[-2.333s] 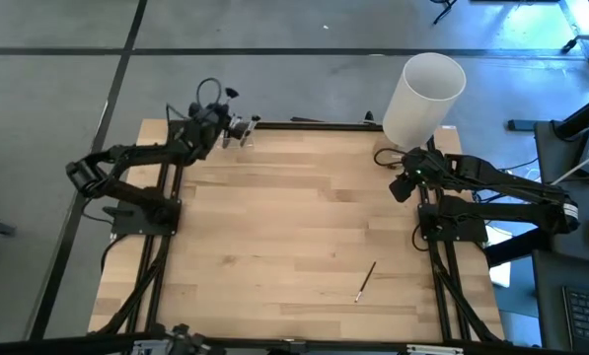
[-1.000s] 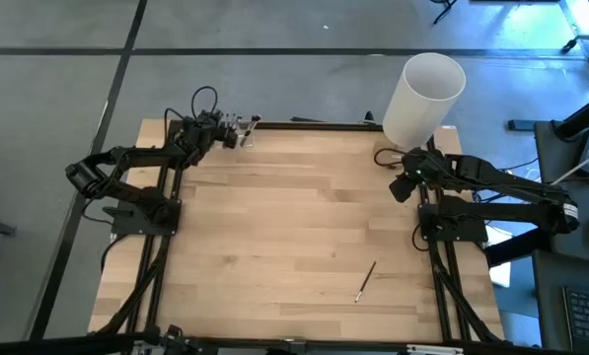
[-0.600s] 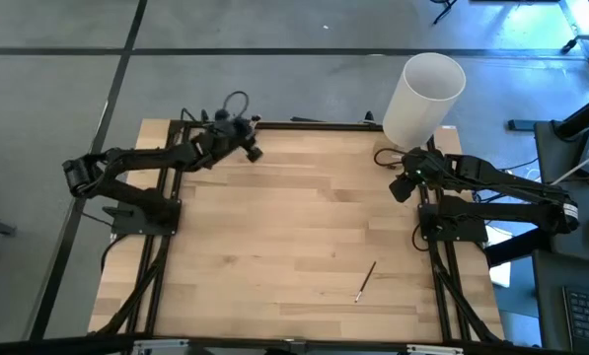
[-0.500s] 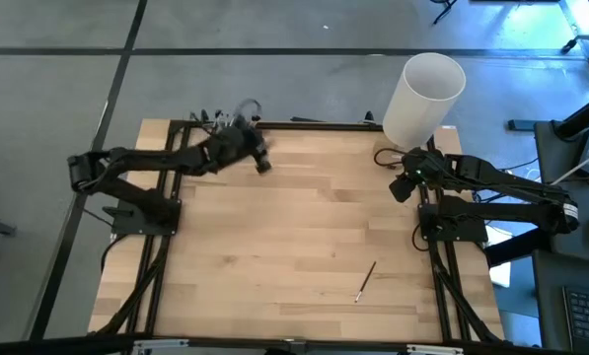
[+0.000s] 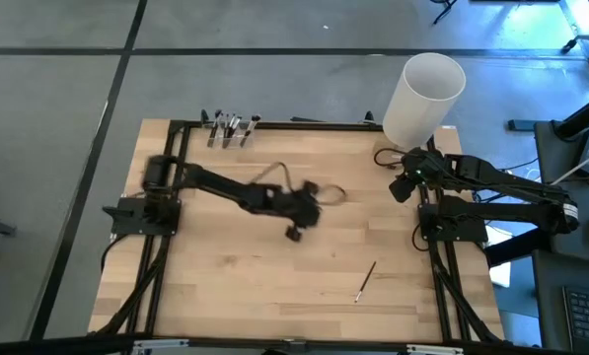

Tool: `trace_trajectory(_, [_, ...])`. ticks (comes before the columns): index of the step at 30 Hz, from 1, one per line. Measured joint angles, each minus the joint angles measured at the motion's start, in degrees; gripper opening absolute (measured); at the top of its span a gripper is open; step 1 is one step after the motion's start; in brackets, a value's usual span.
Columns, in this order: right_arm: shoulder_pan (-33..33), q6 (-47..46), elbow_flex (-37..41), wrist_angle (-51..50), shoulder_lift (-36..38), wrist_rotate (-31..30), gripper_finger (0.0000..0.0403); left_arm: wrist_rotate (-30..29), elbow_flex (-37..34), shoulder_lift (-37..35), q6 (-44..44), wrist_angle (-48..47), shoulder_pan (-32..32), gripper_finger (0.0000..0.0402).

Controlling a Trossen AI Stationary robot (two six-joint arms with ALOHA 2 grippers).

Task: Put items in baskets/containers
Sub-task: Put the black eyeshadow brush into the transparent organizer

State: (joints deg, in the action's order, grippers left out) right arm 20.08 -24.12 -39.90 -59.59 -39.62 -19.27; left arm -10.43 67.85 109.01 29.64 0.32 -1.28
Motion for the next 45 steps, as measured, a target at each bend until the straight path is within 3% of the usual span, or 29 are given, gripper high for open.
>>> trace_trajectory(5, [0.0, 0.15, 0.0, 0.07, -0.01, 0.02, 0.0168, 6.31, 17.46, 13.17, 8.93, -6.07, -4.11, 0.0133])
trace_trajectory(8, [0.0, 0.15, 0.0, 0.09, -0.01, 0.09, 0.0168, 5.26, 27.57, 19.42, 11.38, -12.11, -5.85, 0.0133])
trace_trajectory(11, [-0.03, -0.12, 0.0, 0.39, -0.01, 2.99, 0.0168, 0.41, 34.51, 23.06, 10.98, -15.59, -6.81, 0.0133])
trace_trajectory(15, [-3.94, -1.03, -0.02, 6.67, 0.95, 13.02, 0.0168, -7.2, 36.82, 22.74, 5.44, -17.87, -7.35, 0.0133])
trace_trajectory(19, [-11.91, -2.8, -0.11, 3.8, 1.11, 15.12, 0.0168, -23.23, 36.63, 18.53, -7.03, -32.56, -6.78, 0.0133])
trace_trajectory(21, [-15.48, -6.12, -0.09, -2.19, 0.3, 16.21, 0.0168, -25.41, 34.68, 15.45, -14.99, -38.59, -5.51, 0.0133])
trace_trajectory(25, [-24.72, -13.76, -0.04, -8.84, -2.95, 16.59, 0.0168, -23.78, 23.75, 8.57, -22.29, -34.13, -3.66, 0.0127])
trace_trajectory(29, [-34.92, -15.71, -0.06, 4.66, -8.61, 21.67, 0.0168, -24.32, 10.37, 0.85, -26.61, -22.28, -2.62, 0.0115])
trace_trajectory(32, [-41.84, -10.02, -0.07, 16.39, -14.76, 24.54, 0.0168, -24.93, 0.95, -4.79, -32.23, -14.65, -2.08, 0.0106])
trace_trajectory(35, [-46.79, -6.27, -0.09, 18.92, -20.83, 24.86, 0.0167, -26.86, -7.53, -10.48, -37.52, -7.39, -2.48, 0.0098])
trace_trajectory(41, [-50.68, -7.59, -0.97, 19.46, -32.31, 25.01, 0.0168, -36.45, -21.26, -20.25, -46.65, -0.96, -2.34, 0.0087])
trace_trajectory(45, [-52.31, -0.5, -4.03, 22.77, -38.59, 24.94, 0.0167, -37.94, -27.87, -24.72, -50.03, 5.76, -1.15, 0.0086])
